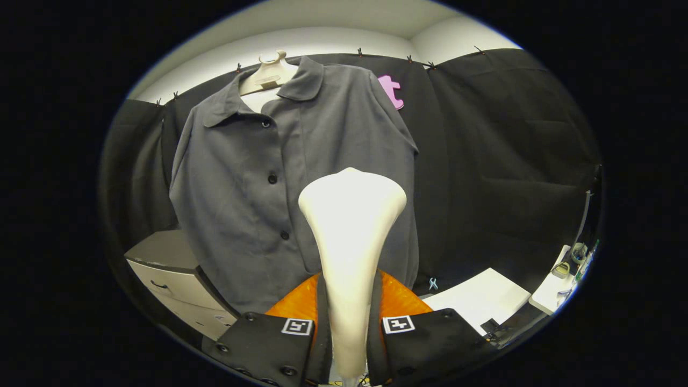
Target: Iron the clothes twice with a garment steamer, once on the left side and once on the right side.
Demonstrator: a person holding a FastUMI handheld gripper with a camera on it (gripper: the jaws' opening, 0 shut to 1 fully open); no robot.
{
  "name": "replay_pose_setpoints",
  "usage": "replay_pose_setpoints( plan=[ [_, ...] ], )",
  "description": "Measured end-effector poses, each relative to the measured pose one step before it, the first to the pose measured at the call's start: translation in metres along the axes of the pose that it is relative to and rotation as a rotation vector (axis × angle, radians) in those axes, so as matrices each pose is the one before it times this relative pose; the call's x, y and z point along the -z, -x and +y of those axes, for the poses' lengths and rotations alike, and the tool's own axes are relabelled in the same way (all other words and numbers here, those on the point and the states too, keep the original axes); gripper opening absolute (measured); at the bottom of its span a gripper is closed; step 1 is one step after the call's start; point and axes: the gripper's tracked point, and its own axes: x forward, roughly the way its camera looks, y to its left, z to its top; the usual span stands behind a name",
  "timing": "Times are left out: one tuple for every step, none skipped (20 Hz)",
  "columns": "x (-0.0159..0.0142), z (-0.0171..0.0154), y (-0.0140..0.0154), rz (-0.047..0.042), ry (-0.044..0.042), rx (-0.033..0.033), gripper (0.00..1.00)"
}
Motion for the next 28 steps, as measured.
replay_pose_setpoints(
  plan=[
    [-0.00931, 0.01021, 0.00134, -0.01493, 0.00664, -0.00987, 0.34],
    [-0.01060, 0.01173, 0.00335, -0.01939, 0.00780, -0.01364, 0.33],
    [-0.01064, 0.01228, 0.00302, -0.01676, 0.00609, -0.01256, 0.33],
    [-0.00916, 0.01118, 0.00246, -0.01044, 0.00476, -0.00968, 0.33],
    [-0.00905, 0.01132, 0.00542, -0.01074, 0.00444, -0.00956, 0.34],
    [-0.00925, 0.01248, 0.00268, -0.01454, 0.00218, -0.01160, 0.33],
    [-0.00966, 0.01368, 0.00475, -0.01735, 0.00296, -0.01397, 0.33],
    [-0.01045, 0.01634, 0.00695, -0.01757, 0.00261, -0.01052, 0.34],
    [-0.00830, 0.01249, 0.00466, -0.01662, -0.00016, -0.00639, 0.34],
    [-0.00668, 0.00982, 0.00457, -0.01482, -0.00119, -0.00443, 0.33],
    [-0.00516, 0.00992, 0.00225, -0.01315, -0.00279, -0.00288, 0.33],
    [-0.00458, 0.01053, 0.00321, -0.01283, 0.00073, -0.00664, 0.34],
    [-0.00535, 0.01148, 0.00313, -0.01832, 0.00529, -0.00814, 0.34],
    [-0.00306, 0.01227, 0.00122, -0.00939, 0.01183, -0.00699, 0.34],
    [-0.00175, 0.00995, 0.00316, -0.00630, 0.00441, -0.00509, 0.33],
    [-0.00155, 0.00860, 0.00350, -0.00735, -0.00279, -0.00296, 0.34],
    [-0.00133, 0.00696, 0.00543, -0.00992, -0.00459, 0.00095, 0.34],
    [-0.00058, 0.00514, 0.00469, -0.01041, -0.00235, 0.00732, 0.34],
    [0.00032, 0.00247, 0.00515, -0.01090, -0.00056, 0.01388, 0.33],
    [0.00114, -0.00052, 0.00662, -0.01006, -0.00568, 0.01946, 0.34],
    [0.00220, -0.00061, 0.00544, -0.00362, -0.01481, 0.01614, 0.33],
    [0.00460, -0.00041, 0.00400, 0.00319, -0.01396, 0.01022, 0.33],
    [0.00323, -0.00256, 0.00337, -0.00015, -0.01120, 0.01540, 0.33],
    [-0.00082, -0.00563, 0.00311, -0.00785, -0.00658, 0.02189, 0.33],
    [0.00050, -0.00408, 0.00161, -0.00556, -0.00443, 0.02035, 0.34],
    [0.00085, -0.00192, 0.00211, -0.00238, 0.00143, 0.01347, 0.33],
    [0.00036, -0.00028, 0.00309, -0.00030, 0.00686, 0.01025, 0.33],
    [0.00064, 0.00087, 0.00261, -0.00177, 0.00714, 0.00754, 0.33]
  ],
)
